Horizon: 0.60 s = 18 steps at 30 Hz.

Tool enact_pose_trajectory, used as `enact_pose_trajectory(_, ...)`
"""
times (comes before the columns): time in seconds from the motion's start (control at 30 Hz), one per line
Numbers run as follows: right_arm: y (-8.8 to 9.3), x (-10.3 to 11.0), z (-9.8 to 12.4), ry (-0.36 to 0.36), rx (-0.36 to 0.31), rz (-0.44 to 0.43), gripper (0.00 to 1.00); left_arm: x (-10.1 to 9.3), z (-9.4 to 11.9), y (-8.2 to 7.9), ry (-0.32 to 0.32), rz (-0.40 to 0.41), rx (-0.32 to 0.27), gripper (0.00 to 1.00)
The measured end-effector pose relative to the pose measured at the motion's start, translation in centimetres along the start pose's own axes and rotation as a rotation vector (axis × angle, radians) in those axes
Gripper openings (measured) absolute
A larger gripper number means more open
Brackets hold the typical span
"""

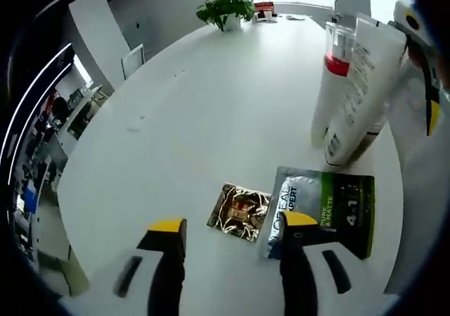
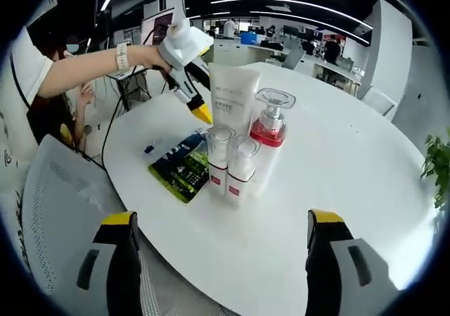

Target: Arrange the skincare products in the storage area until every visible bottle or jar stands upright without overlapping.

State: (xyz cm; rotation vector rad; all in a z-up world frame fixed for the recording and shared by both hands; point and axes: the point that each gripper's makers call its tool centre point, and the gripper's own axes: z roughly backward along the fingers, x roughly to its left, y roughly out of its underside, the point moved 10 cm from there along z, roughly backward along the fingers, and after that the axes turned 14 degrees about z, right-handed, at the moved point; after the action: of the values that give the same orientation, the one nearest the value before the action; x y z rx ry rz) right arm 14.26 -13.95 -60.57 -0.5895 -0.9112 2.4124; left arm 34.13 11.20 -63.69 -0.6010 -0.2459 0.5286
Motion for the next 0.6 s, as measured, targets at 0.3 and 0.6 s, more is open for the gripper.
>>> enact_pose_trajectory(0.3, 0.4, 0.0, -0.1, -0.009, 0.014, -0.015, 0.99, 0.4, -1.9, -0.1, 0.019, -0.046, 0.062, 0.44)
enact_pose_trajectory(0.6, 0.6, 0.1, -0.1, -0.019, 0.027, -0.018, 0.99, 0.2, -3.4, 0.1, 0.053, -0.118, 0.118, 0.42)
